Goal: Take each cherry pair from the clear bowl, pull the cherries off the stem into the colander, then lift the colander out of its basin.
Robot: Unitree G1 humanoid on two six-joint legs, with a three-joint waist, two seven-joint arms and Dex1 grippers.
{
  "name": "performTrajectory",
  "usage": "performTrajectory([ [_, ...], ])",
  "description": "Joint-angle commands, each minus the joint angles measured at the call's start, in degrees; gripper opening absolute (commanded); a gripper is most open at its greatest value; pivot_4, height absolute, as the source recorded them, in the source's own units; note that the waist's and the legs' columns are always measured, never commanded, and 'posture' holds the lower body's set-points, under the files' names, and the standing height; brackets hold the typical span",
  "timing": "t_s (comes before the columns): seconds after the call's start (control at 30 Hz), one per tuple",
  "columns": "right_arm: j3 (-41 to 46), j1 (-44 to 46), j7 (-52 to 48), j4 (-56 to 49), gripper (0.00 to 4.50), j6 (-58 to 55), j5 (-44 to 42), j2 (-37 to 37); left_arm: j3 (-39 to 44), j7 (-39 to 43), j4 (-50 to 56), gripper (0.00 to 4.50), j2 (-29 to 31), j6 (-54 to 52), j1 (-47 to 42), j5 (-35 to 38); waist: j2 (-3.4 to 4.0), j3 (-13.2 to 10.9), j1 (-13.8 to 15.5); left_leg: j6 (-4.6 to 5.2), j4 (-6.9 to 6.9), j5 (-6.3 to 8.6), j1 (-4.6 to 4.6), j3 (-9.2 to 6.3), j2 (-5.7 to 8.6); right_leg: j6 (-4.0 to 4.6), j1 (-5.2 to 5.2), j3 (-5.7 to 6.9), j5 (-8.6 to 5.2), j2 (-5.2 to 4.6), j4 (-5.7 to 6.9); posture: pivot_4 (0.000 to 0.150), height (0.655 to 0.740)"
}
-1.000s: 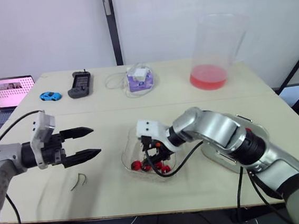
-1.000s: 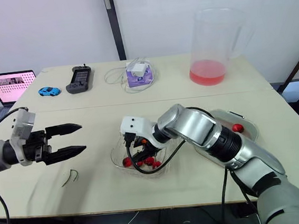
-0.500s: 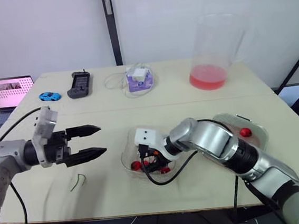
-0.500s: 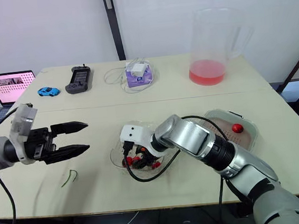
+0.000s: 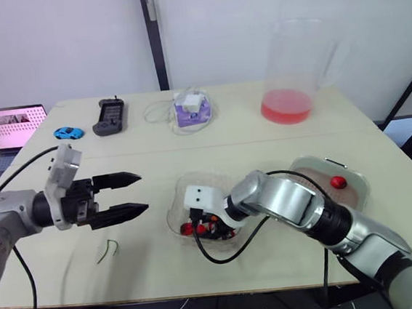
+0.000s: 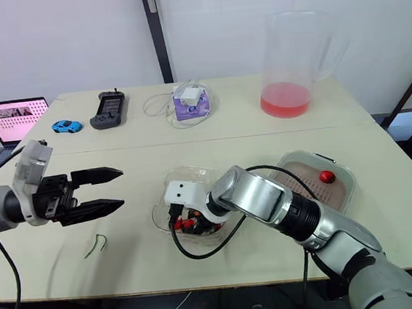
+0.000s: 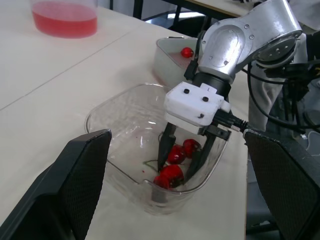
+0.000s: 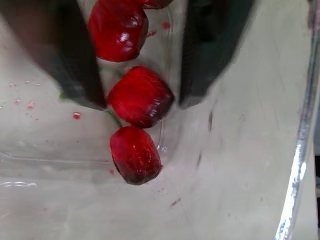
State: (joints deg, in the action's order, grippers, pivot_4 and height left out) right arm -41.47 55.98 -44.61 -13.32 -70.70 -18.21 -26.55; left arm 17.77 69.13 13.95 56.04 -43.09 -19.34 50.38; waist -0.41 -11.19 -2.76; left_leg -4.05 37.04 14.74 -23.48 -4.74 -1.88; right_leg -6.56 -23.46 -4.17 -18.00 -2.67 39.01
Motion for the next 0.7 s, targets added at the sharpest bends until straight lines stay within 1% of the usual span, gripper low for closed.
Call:
performTrajectory([
  [0.03, 0.4, 0.5, 0.0, -1.3, 1.02, 0.6, 0.7, 0.2, 1.9, -0.2, 1.7, 4.50, 0.9, 0.2, -0.4, 0.9, 0.00, 0.0, 0.0, 0.00, 0.00, 0.00, 0.00, 0.00, 0.00, 0.00, 0.00, 0.00, 0.00, 0.00, 0.00, 0.150, 0.7332],
  [0.2, 1.7, 1.7, -0.5, -3.2, 1.02, 1.2, 0.8, -0.9, 1.8, -0.5, 2.0, 4.50, 0.8, 0.0, -0.4, 1.1, 0.00, 0.0, 0.0, 0.00, 0.00, 0.00, 0.00, 0.00, 0.00, 0.00, 0.00, 0.00, 0.00, 0.00, 0.00, 0.150, 0.7332],
  [0.3, 2.5, 2.8, -0.8, -4.1, 1.02, 3.9, 1.7, -2.1, 1.7, -0.4, 1.5, 4.50, 0.9, 0.0, -0.7, 1.0, 0.00, 0.0, 0.0, 0.00, 0.00, 0.00, 0.00, 0.00, 0.00, 0.00, 0.00, 0.00, 0.00, 0.00, 0.00, 0.150, 0.7332],
  [0.47, 0.7, 4.5, -4.2, -5.4, 1.02, 15.6, 7.0, -6.6, 1.2, -0.4, 1.2, 4.50, 0.5, 0.1, -0.8, 0.8, 0.00, 0.0, 0.0, 0.00, -0.01, 0.00, 0.00, 0.01, 0.00, 0.00, 0.00, 0.00, -0.01, 0.00, -0.02, 0.150, 0.7332],
  [0.7, -0.5, 3.0, -10.2, -6.4, 1.02, 37.7, 16.7, -11.1, 1.0, -1.6, -0.1, 4.50, 0.2, -1.2, -1.6, 1.3, 0.00, 0.0, 0.0, 0.00, -0.01, 0.00, 0.00, 0.01, 0.00, 0.00, 0.00, 0.00, -0.01, 0.00, -0.02, 0.150, 0.7332],
])
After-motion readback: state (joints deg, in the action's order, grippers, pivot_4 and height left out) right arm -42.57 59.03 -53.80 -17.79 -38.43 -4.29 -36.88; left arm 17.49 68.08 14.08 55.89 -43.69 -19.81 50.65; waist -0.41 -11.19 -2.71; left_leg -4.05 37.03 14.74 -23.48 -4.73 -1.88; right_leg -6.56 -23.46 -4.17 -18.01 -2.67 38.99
